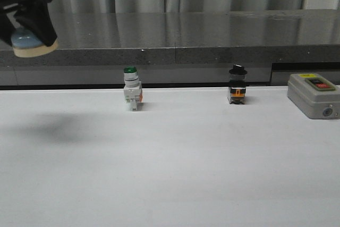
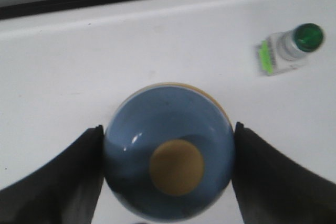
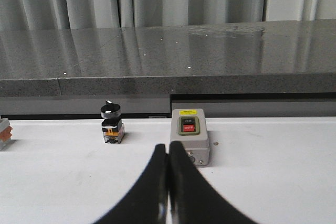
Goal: Place and press bell with both arms
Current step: 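Lift the blue bell with the left gripper and carry it toward table center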
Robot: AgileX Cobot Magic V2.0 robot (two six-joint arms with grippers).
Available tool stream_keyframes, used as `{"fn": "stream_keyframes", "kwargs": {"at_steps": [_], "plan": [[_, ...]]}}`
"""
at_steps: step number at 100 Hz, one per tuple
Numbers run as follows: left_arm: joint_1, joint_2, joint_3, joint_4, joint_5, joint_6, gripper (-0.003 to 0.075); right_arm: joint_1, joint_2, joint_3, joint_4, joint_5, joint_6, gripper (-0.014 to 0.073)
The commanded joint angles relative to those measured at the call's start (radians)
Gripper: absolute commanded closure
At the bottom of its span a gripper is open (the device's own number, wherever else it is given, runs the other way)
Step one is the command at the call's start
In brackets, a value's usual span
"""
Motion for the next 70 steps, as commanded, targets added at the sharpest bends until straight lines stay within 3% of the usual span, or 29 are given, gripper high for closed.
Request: {"fn": "stream_keyframes", "kwargs": {"at_steps": [1, 18, 39, 70], "plan": [[-0.041, -0.077, -0.025, -0.020, -0.004, 0.011, 0.0493, -0.007, -0.016, -0.014, 0.004, -0.083, -0.012, 0.0654], [-0.164, -0.082, -0.025, -0.020, -0.001, 0.013, 0.0493, -0.007, -0.016, -0.014, 0.004, -0.083, -0.012, 0.0654], [-0.348, -0.050, -0.025, -0.020, -0.121, 0.016, 0.0493, -0.007, -0.016, -0.014, 0.004, -0.083, -0.012, 0.0654], [-0.491, 0.092, -0.025, -0.020, -0.232, 0.017, 0.0493, -0.007, -0.016, -0.014, 0.004, -0.083, -0.012, 0.0654]]}}
